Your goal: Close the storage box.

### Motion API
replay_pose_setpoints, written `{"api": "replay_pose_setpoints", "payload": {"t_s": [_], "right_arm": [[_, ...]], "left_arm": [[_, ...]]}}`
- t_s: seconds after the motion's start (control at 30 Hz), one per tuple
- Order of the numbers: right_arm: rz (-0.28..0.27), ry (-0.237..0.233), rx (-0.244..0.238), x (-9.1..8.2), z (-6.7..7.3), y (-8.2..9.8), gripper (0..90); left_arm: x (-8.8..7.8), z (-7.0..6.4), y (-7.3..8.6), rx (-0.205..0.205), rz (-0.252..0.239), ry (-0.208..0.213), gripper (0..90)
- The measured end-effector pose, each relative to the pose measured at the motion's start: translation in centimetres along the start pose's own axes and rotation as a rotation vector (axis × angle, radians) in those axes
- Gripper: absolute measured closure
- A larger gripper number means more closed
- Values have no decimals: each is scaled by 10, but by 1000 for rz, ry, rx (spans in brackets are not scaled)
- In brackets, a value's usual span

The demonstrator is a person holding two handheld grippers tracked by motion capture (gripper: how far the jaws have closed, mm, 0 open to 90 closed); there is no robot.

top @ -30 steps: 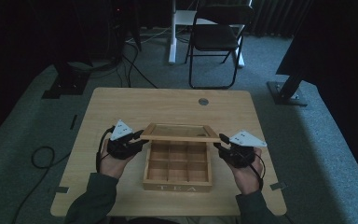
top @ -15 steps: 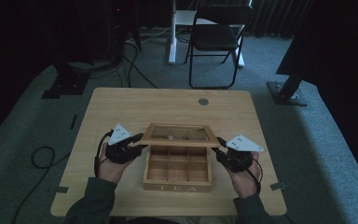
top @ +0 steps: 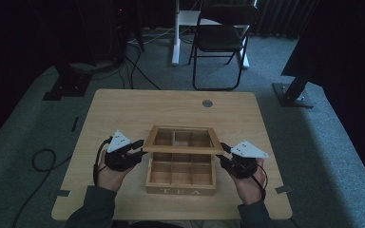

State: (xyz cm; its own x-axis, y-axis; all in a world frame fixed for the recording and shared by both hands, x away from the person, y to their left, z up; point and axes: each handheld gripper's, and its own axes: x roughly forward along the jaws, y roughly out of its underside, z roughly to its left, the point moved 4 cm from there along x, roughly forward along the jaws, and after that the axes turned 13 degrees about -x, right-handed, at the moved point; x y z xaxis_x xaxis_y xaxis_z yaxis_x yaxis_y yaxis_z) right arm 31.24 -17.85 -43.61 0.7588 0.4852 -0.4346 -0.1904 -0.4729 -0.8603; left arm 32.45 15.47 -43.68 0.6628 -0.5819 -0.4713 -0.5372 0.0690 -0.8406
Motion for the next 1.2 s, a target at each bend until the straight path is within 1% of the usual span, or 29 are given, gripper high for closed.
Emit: {"api": "replay_pose_setpoints", "payload": {"t_s": [0.1,0.2,0.3,0.33,0.53,0.63,0.67,0.73,0.83,0.87,1.03,1.1,1.17,1.2], "right_arm": [[3,-5,1,-1,2,2,668],[10,-6,-7,-2,4,4,668],[16,-7,-14,-3,6,5,667],[12,-9,-14,-4,7,5,667],[3,-18,-2,-12,10,5,646],[2,-26,14,-14,11,5,617],[1,-50,46,-16,11,6,570],[2,-75,66,-18,12,7,550],[10,-75,68,-19,14,7,533],[14,-82,68,-20,15,6,522],[21,-80,57,-19,19,7,518],[19,-75,53,-20,21,8,527],[24,-71,51,-20,22,9,532],[27,-69,47,-20,23,9,533]], "left_arm": [[-1,-1,2,2,5,5,679],[1,-2,5,0,19,8,689],[2,-4,6,7,21,10,707],[2,-5,7,2,21,9,707],[2,-5,9,-7,21,10,707],[2,-5,11,-9,23,12,706],[2,-5,11,-10,23,12,706],[2,-5,12,-11,25,12,706],[2,-5,14,-16,27,12,705],[2,-5,14,-16,28,12,703],[3,-4,19,-21,38,17,694],[3,-4,20,-28,39,24,681],[3,-5,22,-39,35,30,644],[2,-6,23,-36,35,36,632]]}}
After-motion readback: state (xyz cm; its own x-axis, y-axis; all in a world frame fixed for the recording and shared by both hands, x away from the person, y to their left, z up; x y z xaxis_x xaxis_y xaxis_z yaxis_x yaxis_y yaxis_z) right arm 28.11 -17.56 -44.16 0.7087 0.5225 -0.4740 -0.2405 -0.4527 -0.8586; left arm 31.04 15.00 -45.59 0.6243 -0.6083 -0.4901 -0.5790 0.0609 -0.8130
